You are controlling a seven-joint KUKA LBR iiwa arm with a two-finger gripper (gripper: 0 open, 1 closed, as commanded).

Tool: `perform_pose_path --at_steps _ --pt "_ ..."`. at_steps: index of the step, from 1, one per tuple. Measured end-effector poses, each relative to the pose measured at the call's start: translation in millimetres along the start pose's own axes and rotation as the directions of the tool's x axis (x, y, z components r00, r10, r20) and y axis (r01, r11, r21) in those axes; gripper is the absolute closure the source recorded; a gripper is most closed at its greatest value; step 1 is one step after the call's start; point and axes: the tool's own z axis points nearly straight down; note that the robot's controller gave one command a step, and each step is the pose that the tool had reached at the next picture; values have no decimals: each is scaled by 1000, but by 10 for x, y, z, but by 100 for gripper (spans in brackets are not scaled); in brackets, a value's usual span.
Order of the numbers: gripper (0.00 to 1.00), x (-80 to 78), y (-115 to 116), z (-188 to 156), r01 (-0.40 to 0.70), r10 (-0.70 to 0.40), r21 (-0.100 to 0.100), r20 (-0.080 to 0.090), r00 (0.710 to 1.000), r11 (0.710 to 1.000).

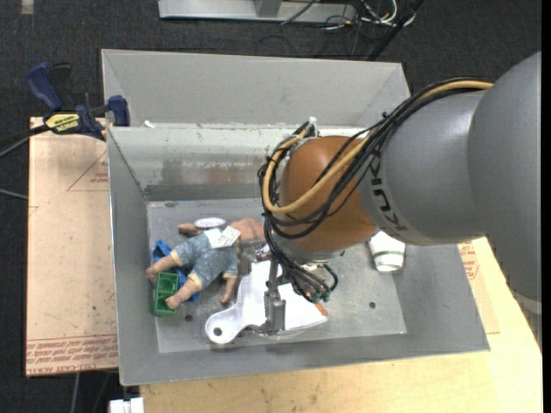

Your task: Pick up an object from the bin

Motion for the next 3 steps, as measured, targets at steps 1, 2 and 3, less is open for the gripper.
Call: perform_pose_path --at_steps 1,2,3 --pt "100 122 307 516 241 -241 2 16 970 971" --pt "100 122 306 516 239 -239 1 16 971 971" --pt "100 145 257 1 243 -243 -1 -1 970 970"
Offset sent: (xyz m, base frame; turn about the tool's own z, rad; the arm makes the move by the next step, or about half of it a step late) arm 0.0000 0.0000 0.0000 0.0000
